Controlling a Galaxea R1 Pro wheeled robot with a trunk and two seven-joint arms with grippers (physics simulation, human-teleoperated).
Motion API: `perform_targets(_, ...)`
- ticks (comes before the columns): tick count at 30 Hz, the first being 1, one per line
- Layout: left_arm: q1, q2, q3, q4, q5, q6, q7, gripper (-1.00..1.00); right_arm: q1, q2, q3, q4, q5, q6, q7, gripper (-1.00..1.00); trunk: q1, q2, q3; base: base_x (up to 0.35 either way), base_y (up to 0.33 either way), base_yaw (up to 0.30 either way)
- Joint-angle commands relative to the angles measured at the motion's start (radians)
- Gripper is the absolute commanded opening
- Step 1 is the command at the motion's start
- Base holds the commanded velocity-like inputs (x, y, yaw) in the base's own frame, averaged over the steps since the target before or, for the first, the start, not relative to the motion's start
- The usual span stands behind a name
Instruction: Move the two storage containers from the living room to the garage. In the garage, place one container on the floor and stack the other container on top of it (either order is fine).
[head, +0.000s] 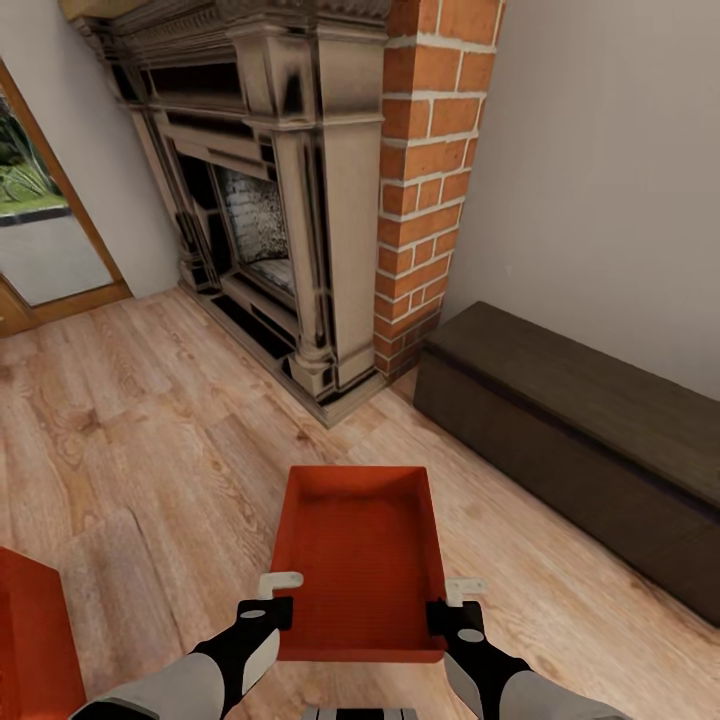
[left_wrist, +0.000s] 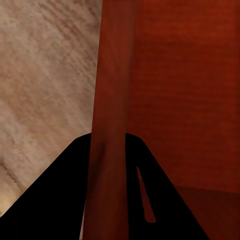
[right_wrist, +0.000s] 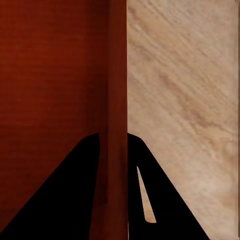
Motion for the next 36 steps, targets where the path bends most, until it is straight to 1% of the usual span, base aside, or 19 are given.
perform_targets(1, 0.0, 0.001, -0.003, -0.001, 0.002, 0.001, 0.008, -1.0, -0.001, -0.001, 0.001, 0.003, -0.012, -0.006, -0.009, -1.0, -0.004, 0.007, 0.003, 0.0, 0.0, 0.0)
perform_targets(36, 0.0, 0.001, -0.003, -0.001, 0.002, 0.0, 0.006, -1.0, 0.0, 0.002, 0.0, 0.003, -0.014, -0.002, -0.009, -1.0, -0.138, 0.252, 0.112, 0.0, 0.0, 0.0)
